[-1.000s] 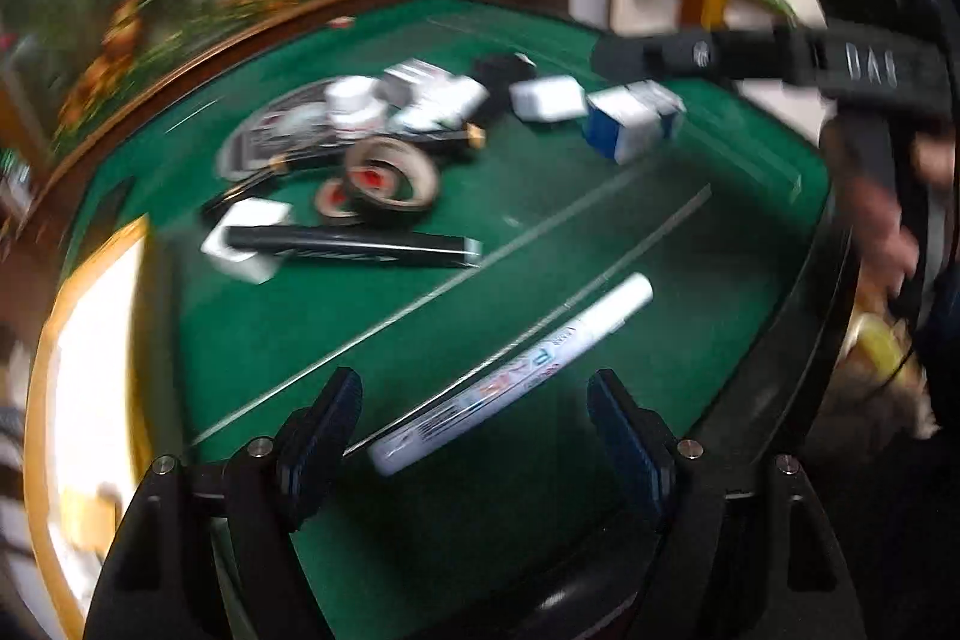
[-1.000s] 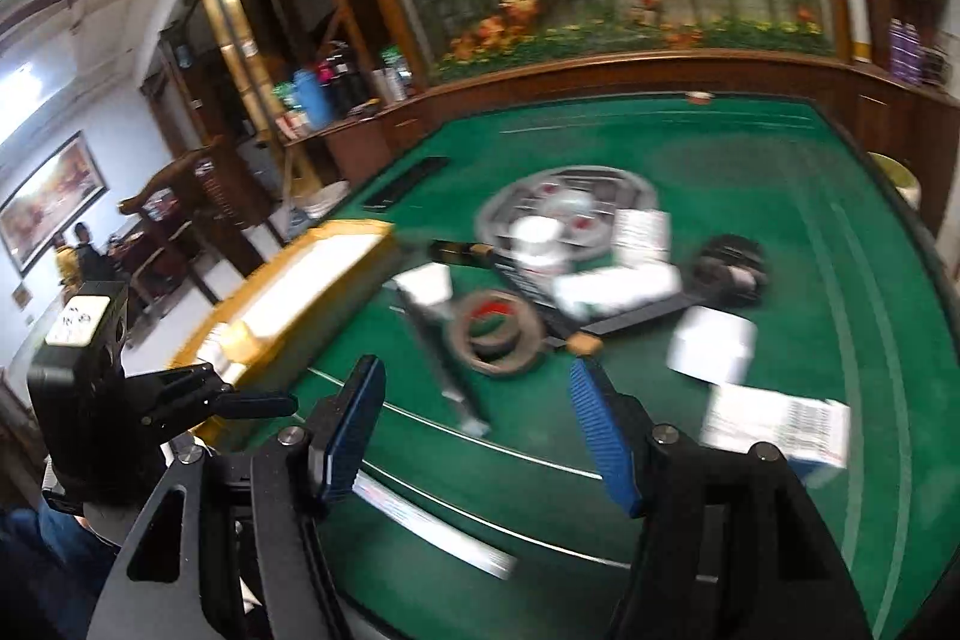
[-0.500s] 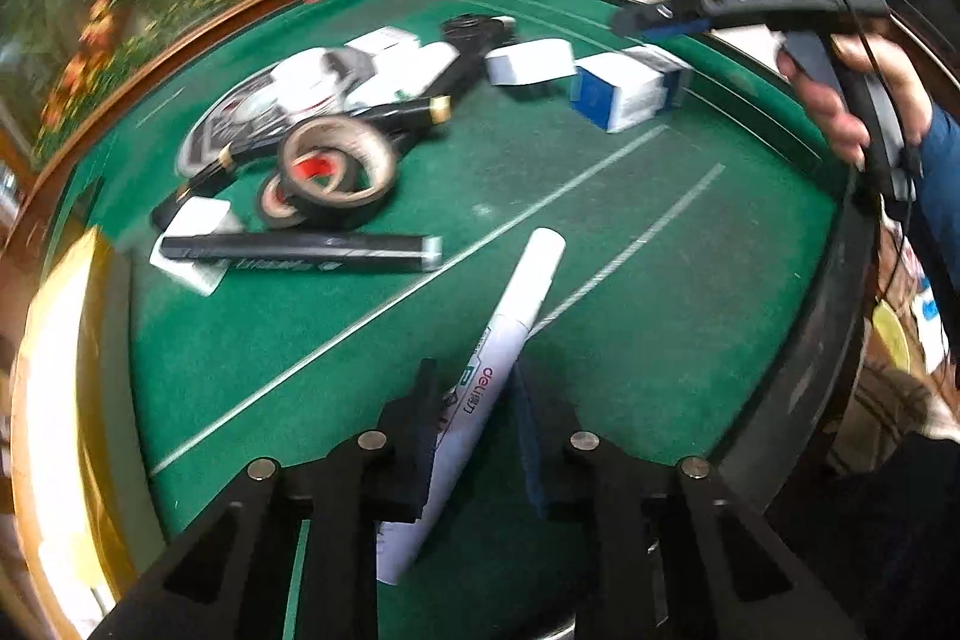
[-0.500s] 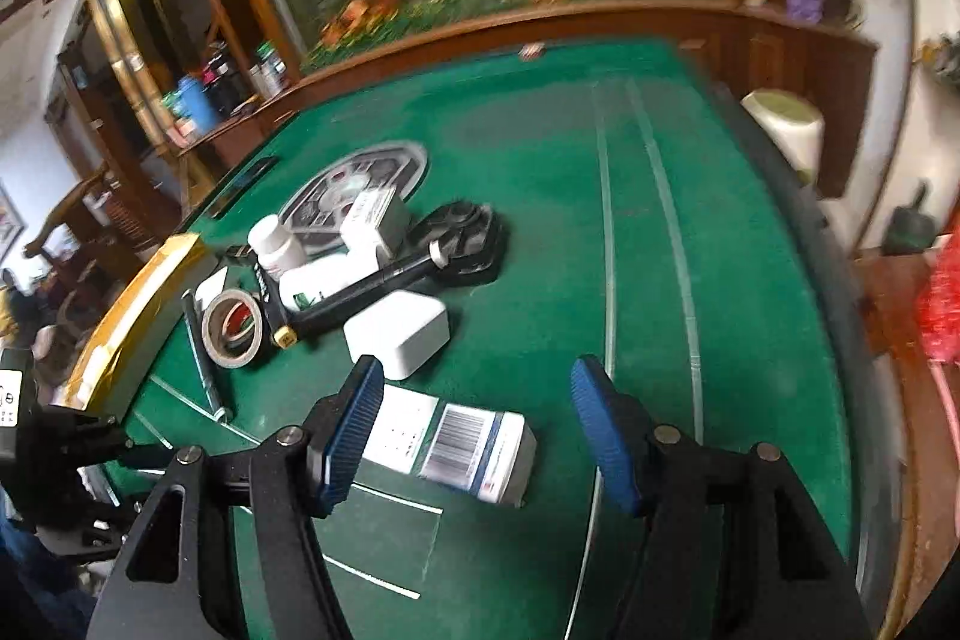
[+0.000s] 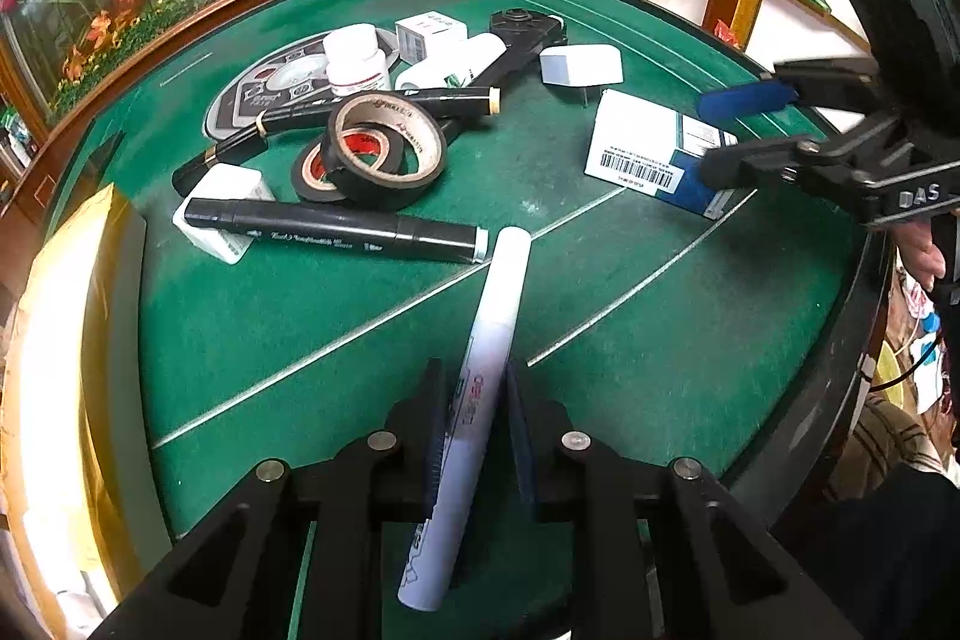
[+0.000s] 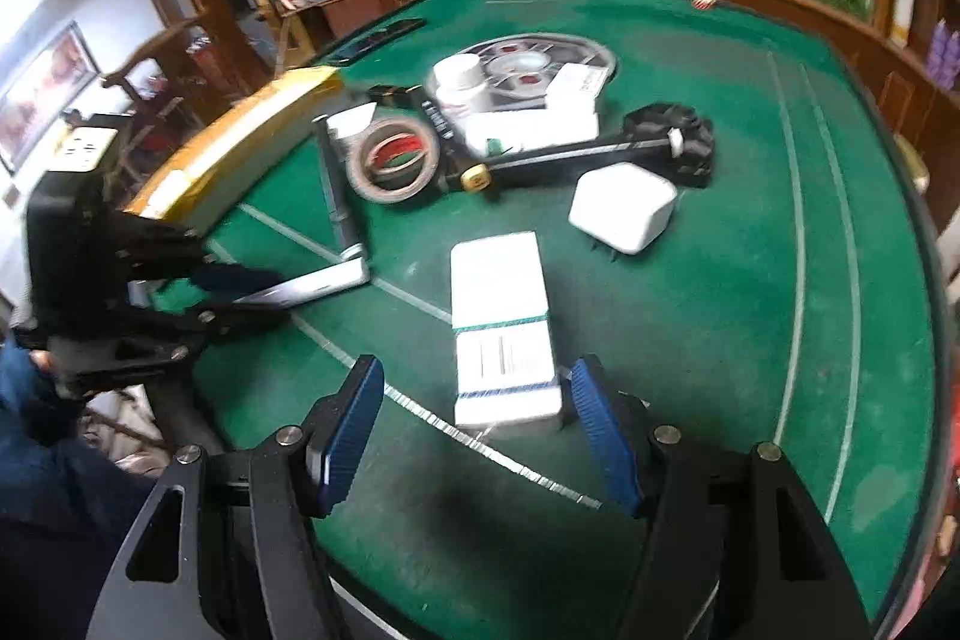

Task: Organize rigid objects
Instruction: 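Grasp the white paint marker with the left tool while the right tool grasps the barcode box, then carry the marker and barcode box into the tray and open both tools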

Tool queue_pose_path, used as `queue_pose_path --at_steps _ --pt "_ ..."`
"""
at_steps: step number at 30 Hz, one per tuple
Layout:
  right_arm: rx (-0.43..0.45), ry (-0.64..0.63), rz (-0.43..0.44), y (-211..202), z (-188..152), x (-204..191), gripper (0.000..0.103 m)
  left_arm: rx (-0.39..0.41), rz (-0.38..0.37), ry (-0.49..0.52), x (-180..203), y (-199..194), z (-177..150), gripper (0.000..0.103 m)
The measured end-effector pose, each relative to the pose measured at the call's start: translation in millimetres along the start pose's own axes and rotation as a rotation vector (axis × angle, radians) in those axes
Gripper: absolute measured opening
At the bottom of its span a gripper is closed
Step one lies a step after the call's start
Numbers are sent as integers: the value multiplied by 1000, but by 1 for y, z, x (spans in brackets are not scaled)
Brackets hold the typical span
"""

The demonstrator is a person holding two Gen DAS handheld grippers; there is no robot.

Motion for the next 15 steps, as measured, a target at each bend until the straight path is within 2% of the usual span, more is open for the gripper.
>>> queue_pose_path --at_steps 2,4,5,6,11,15 --pt "9 -17 -37 4 4 -2 64 4 7 8 2 1 1 20" --pt "-5 -11 -30 13 7 -4 61 16 6 -4 1 0 -1 19" --pt "-16 -11 -39 17 6 -6 51 27 1 -12 1 -2 -3 17" --pt "-29 -16 -57 21 7 -7 35 32 0 -13 2 -2 -4 16" --pt "-19 37 -31 14 7 -15 34 37 2 -21 2 -4 -5 16" --pt "-18 39 -51 18 7 -25 34 49 1 -32 1 -3 -4 17"
Point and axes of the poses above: each gripper's, at about its wrist camera, not at the fingertips, and y roughly the way its jaws point, x to its right, z to its top, the point moved 6 cm from there along y, roughly the way its jaws point, and after that the axes turned 15 degrees about -z, right-handed, at the moved point
